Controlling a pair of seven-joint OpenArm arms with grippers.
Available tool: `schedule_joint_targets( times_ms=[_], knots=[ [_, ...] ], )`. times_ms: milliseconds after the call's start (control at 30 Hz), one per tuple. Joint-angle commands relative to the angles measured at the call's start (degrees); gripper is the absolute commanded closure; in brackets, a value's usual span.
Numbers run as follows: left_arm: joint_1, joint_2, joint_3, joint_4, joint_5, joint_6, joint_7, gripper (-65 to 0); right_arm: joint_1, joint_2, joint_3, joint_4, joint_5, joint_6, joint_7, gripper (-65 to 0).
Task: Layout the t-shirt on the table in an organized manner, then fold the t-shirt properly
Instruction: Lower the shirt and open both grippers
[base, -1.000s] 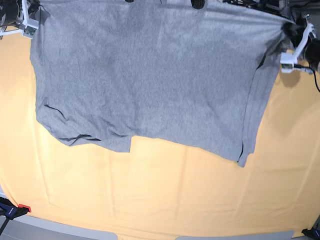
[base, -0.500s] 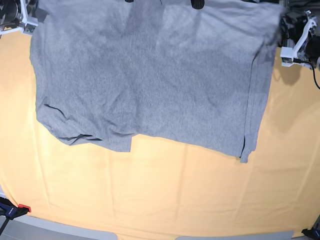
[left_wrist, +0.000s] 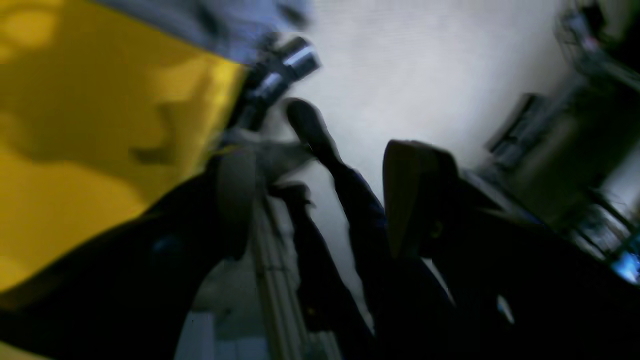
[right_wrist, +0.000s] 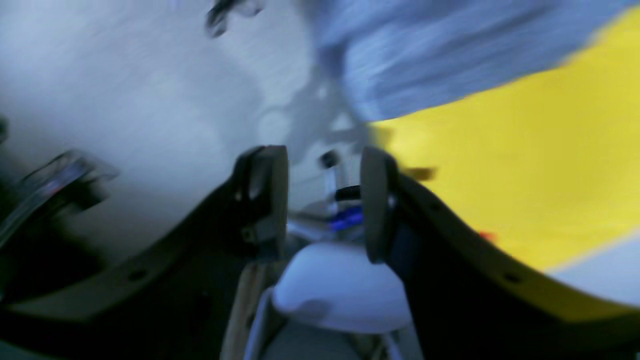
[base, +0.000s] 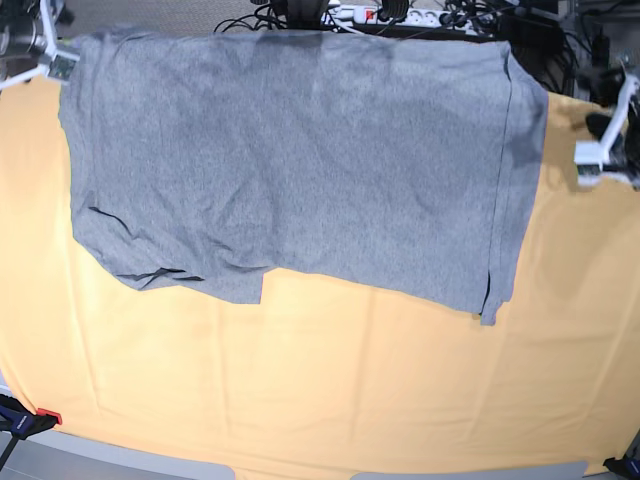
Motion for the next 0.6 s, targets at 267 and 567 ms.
schedule_joint_targets(
  times_ms=[267,567],
  knots=[
    [-22.4,8.22,-0.79,-1.77,1.86,-0.04,0.21,-39.9,-0.26,0.68,15.58,0.92,-0.33,-1.99,5.35,-26.3],
    [-37.81,21.29,-0.9,-18.91,15.63,3.39,0.21,-39.9,-0.26,0.66,16.48,0.92,-0.37,-2.25,5.42,-26.3]
  ],
)
